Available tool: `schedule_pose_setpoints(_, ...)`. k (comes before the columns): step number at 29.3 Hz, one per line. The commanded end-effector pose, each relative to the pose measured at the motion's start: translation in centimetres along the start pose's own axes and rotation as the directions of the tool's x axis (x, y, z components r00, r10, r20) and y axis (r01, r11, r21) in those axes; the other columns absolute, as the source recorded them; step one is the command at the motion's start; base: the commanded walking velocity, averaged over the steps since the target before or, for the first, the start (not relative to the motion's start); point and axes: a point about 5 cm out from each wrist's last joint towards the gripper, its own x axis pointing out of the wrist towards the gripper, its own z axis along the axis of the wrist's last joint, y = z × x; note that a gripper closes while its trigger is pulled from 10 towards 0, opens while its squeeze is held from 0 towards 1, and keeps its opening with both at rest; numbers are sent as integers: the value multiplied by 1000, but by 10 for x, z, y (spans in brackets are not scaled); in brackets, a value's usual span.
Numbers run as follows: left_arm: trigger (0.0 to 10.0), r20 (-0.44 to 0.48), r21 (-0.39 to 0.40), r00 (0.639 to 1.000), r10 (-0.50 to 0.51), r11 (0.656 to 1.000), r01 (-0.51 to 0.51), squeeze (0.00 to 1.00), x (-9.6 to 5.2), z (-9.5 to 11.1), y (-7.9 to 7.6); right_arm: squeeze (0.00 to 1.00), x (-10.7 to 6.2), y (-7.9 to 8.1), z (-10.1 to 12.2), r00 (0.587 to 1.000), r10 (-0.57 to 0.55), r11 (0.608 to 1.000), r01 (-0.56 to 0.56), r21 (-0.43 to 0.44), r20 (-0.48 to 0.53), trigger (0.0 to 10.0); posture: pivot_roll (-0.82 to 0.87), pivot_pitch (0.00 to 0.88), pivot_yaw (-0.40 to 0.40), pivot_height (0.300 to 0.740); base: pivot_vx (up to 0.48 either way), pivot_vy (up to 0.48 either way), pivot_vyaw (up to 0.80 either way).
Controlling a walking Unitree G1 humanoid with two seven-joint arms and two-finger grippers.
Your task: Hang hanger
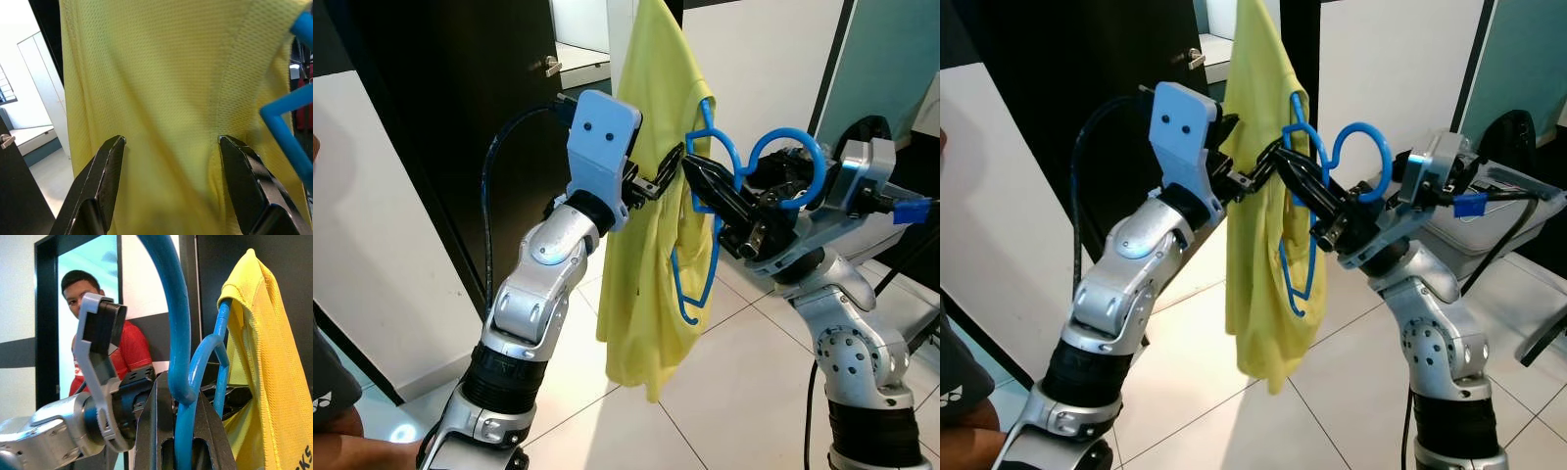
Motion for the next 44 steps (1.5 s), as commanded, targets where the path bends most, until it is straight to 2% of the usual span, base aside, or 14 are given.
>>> schedule_pose_setpoints(1, 10000, -11, 0, 1000, 15, 1000, -15, 0, -3, -2, 6, 0, 3, 8, 4, 998, 52, 999, -52, -1, 19, 10000, -65, 0, 39, 740, 0, 0, 0)
schedule_pose_setpoints(5, 10000, 3, -1, 1000, 19, 1000, -19, 0, -2, 0, 6, 0, 4, 8, 4, 998, 54, 999, -54, 1, 19, 10000, -63, 0, 37, 740, 0, 0, 0)
schedule_pose_setpoints(6, 9451, 8, -6, 1000, 18, 1000, -18, 0, -2, 0, 6, 0, 4, 8, 4, 998, 53, 999, -53, 1, 19, 10000, -63, 0, 37, 740, 0, 0, 0)
schedule_pose_setpoints(8, 9451, 11, -9, 1000, 17, 1000, -17, 0, -2, 1, 5, 0, 4, 8, 3, 998, 53, 999, -53, 2, 18, 10000, -63, 0, 37, 740, 0, 0, 0)
schedule_pose_setpoints(9, 4314, 15, -9, 1000, 16, 1000, -16, 0, -2, 1, 5, 0, 4, 8, 3, 998, 53, 999, -53, 3, 18, 10000, -63, 0, 37, 740, 0, 0, 0)
schedule_pose_setpoints(10, 4314, 15, -9, 1000, 16, 1000, -16, 0, -2, 1, 5, 0, 4, 8, 3, 998, 53, 999, -53, 3, 18, 10000, -63, 0, 37, 740, 0, 0, 0)
schedule_pose_setpoints(11, 0, 18, -10, 1000, 15, 1000, -15, 0, -2, 1, 5, 0, 4, 8, 3, 998, 53, 999, -53, 4, 19, 10000, -63, 0, 37, 740, 0, 0, 0)
schedule_pose_setpoints(26, 0, 31, 2, 999, 21, 1000, -22, 0, -2, 4, 6, 0, 3, 7, 2, 999, 40, 999, -40, 5, 15, 10000, -59, 0, 34, 740, 0, 0, 0)
schedule_pose_setpoints(29, 0, 36, 1, 999, 23, 1000, -23, 0, -2, 5, 6, 0, 1, -1, -1, 1000, -13, 1000, 13, -16, -10, 10000, -59, 0, 32, 740, 0, 0, 0)
schedule_pose_setpoints(33, 0, 37, 0, 999, 22, 1000, -22, 0, -2, 5, 6, 0, 1, -3, -2, 999, -27, 999, 27, -24, -17, 10000, -59, 0, 32, 740, 0, 0, 0)
schedule_pose_setpoints(37, 0, 48, -16, 999, -15, 1000, 16, 0, -2, 7, 1, 0, 0, -16, -10, 988, -132, 989, 127, -71, -74, 10000, -56, 0, 28, 740, 0, 0, 0)
schedule_pose_setpoints(44, 0, 51, -22, 998, -48, 999, 49, 0, -3, 8, -4, 0, -1, -22, -15, 978, -172, 983, 162, -90, -115, 10000, -55, 0, 27, 740, 0, 0, 0)
